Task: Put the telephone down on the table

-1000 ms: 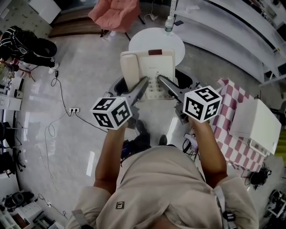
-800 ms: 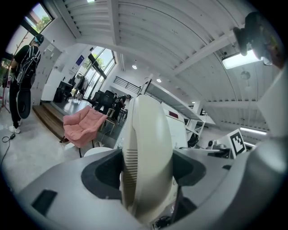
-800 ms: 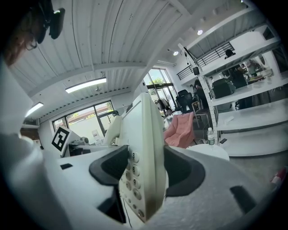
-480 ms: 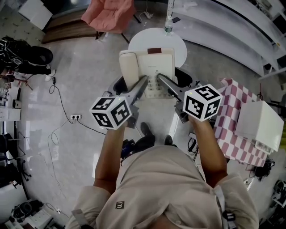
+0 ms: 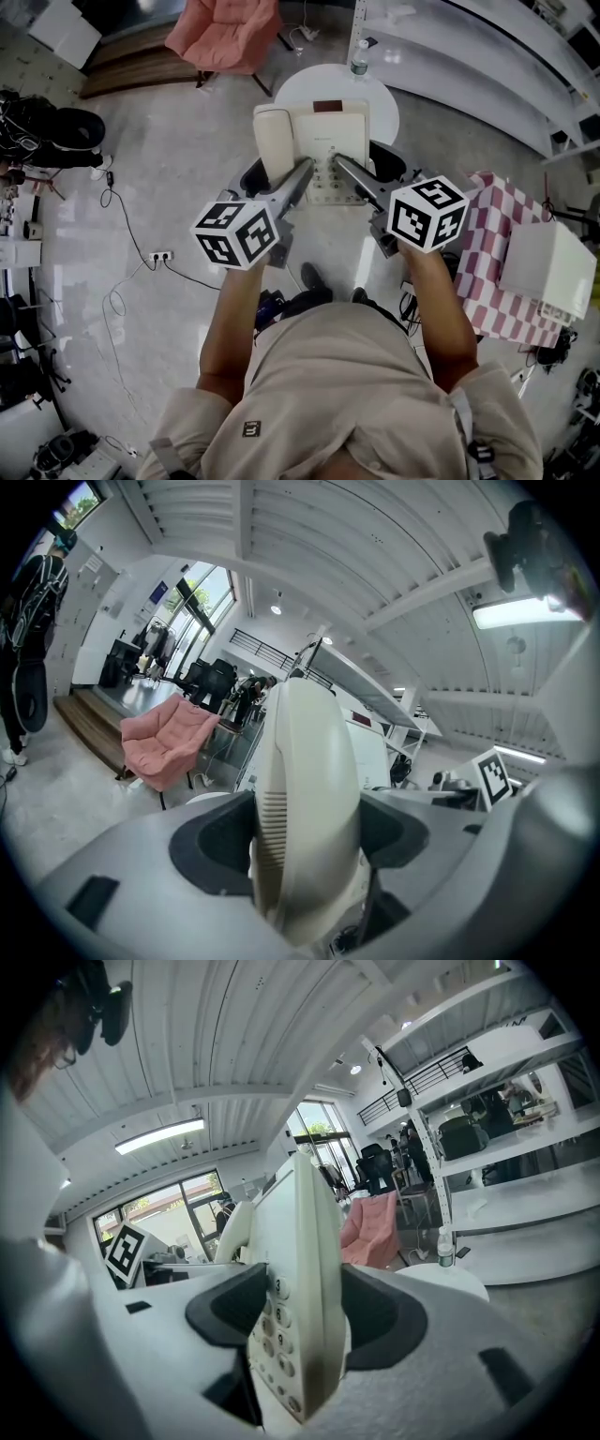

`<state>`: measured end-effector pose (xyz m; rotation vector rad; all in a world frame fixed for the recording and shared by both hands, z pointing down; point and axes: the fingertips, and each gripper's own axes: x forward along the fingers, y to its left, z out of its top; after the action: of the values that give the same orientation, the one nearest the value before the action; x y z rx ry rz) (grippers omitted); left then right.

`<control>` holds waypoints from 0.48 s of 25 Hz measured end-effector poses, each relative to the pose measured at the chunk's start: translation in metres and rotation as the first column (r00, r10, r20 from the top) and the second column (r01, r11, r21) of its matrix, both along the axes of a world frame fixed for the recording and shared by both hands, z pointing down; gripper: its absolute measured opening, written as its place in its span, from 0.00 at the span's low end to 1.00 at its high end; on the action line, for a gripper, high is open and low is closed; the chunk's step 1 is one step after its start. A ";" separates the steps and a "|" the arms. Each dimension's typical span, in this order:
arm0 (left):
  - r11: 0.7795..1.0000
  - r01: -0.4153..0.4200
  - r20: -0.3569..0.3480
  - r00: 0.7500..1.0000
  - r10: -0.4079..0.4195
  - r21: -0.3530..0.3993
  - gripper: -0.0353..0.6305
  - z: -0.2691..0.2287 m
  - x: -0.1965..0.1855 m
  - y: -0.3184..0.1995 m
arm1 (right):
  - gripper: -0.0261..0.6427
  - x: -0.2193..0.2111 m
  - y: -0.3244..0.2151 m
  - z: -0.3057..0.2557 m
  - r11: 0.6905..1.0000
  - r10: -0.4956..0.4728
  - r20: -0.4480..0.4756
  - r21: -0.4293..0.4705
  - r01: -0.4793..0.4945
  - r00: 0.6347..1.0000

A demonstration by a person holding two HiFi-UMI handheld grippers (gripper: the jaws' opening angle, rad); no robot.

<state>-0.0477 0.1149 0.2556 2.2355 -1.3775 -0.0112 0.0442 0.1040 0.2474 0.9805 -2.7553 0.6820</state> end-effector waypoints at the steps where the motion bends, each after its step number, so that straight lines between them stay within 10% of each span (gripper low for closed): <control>1: 1.000 -0.004 -0.002 1.000 0.004 0.000 0.53 0.001 -0.001 -0.003 | 0.39 -0.001 -0.003 0.000 1.000 0.003 -0.004 0.001 -0.003 1.000; 12: 0.999 -0.037 -0.030 0.999 0.038 0.037 0.53 -0.005 -0.012 -0.025 | 0.39 -0.012 -0.022 -0.009 0.999 0.026 -0.032 0.030 -0.025 0.999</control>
<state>-0.0598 0.0900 0.2503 2.2811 -1.3290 -0.0575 0.0319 0.0820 0.2387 1.0245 -2.7371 0.6252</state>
